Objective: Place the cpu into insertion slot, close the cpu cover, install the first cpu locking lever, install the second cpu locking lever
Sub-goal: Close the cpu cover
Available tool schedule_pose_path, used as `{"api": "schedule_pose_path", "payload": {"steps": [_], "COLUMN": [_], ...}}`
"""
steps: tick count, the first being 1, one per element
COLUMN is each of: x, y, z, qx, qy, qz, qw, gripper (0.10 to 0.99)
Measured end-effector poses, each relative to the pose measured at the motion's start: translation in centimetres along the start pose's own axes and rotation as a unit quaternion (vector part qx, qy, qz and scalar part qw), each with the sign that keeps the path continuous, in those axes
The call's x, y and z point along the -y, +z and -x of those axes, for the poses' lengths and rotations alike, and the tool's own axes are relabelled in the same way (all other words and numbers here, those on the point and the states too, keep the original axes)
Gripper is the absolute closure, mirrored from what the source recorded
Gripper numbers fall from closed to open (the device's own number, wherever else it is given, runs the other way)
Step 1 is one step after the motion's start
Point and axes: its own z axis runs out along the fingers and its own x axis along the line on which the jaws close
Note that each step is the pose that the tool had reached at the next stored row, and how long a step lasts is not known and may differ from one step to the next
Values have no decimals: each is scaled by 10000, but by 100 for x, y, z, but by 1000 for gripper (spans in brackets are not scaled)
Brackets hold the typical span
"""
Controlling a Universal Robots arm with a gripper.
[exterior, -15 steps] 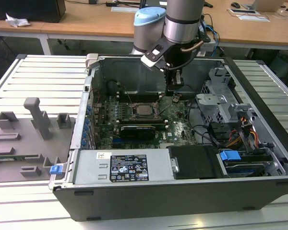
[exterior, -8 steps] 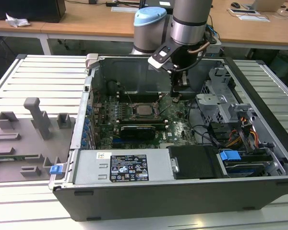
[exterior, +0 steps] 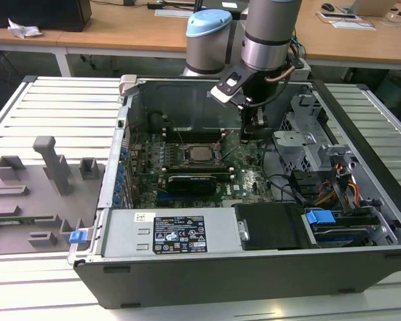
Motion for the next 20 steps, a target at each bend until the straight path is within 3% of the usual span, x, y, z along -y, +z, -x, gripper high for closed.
{"api": "schedule_pose_path", "payload": {"steps": [6,20], "x": [100,188], "y": [7,5], "z": [-6,-11], "qx": [-14,-14], "qy": [-1,-1], "qz": [0,0], "qw": [10000,10000], "gripper": [980,980]}}
